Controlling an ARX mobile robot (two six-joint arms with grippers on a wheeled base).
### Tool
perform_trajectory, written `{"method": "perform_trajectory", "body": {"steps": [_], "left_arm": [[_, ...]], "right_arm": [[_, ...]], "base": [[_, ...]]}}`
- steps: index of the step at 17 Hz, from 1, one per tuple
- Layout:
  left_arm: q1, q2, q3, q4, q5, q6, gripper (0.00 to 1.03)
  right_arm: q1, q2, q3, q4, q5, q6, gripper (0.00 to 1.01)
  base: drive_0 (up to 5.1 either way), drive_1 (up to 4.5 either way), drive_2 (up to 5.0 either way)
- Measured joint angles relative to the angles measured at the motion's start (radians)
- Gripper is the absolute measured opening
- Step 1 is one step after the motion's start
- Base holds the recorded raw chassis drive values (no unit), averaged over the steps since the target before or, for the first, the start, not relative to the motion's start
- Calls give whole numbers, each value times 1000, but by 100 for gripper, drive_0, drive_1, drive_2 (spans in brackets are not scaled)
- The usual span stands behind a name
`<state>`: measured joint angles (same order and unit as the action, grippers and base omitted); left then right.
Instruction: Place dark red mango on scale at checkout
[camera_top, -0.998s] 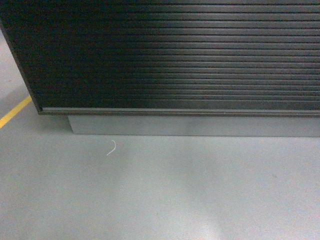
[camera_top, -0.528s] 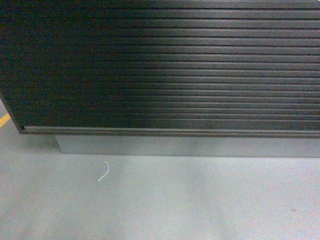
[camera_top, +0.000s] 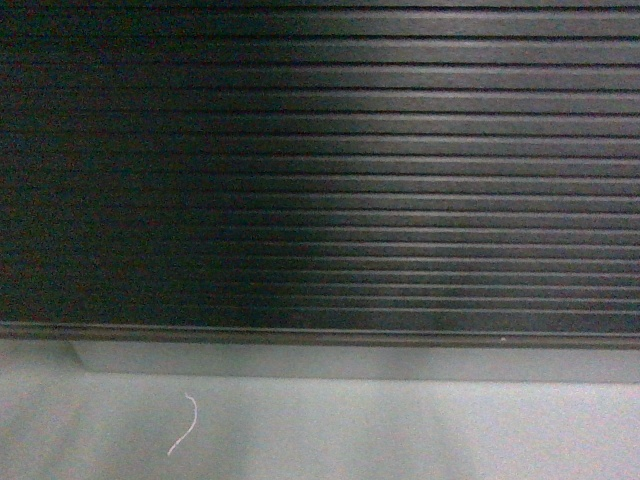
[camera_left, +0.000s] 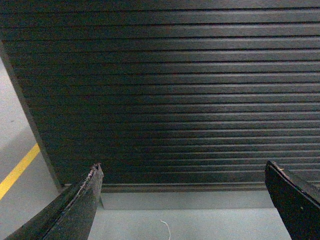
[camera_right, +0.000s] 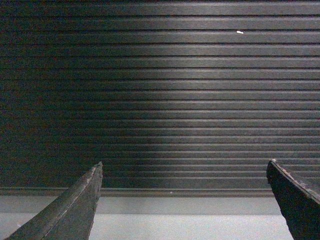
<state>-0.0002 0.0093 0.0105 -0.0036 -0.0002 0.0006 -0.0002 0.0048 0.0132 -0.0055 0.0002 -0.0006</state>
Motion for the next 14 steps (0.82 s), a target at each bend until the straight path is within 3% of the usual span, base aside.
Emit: {"method": "perform_trajectory", "body": {"steps": [1,14], "left_arm": [[0,0,0,-2,0,0,98],[0,0,0,0,-1,0,98]], "right_arm": [[0,0,0,3,0,0,98],[0,0,0,2,0,0,98]], "base": [[-5,426,-435],[0,0,0]]}}
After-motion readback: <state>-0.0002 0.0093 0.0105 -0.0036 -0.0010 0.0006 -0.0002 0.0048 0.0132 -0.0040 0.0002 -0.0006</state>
